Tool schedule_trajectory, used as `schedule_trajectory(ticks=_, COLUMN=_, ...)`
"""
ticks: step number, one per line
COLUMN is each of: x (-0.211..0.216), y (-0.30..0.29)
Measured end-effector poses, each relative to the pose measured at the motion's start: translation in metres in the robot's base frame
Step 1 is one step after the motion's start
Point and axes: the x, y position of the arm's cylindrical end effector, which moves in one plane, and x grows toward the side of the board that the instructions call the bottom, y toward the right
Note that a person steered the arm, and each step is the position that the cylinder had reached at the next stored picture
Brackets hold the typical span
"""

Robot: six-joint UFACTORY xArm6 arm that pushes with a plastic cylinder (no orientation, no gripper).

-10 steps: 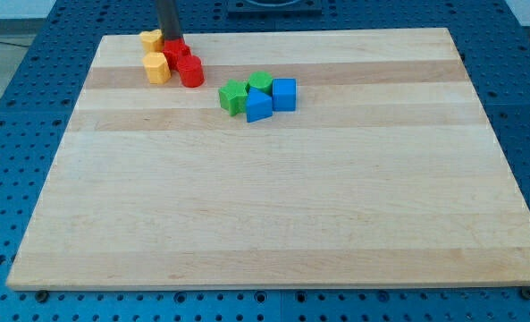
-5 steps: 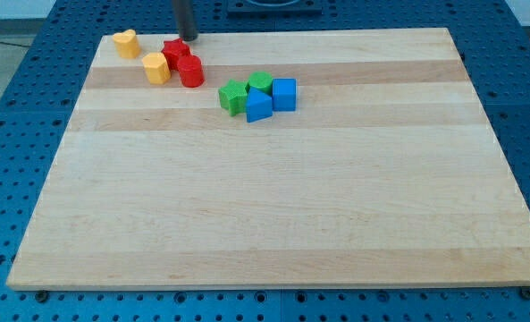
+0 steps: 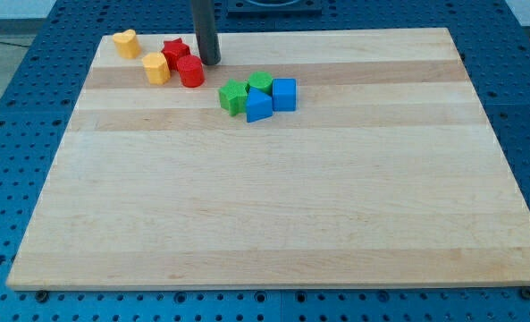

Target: Move red star into the yellow heart

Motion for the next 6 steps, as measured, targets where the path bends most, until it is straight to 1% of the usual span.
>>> schedule_trajectory(ticks=4, x=-0.006, y=-0.072)
schedule_trajectory(ticks=5, x=-0.006, y=-0.075)
schedule_trajectory(ticks=6, x=-0.013, y=-0.056)
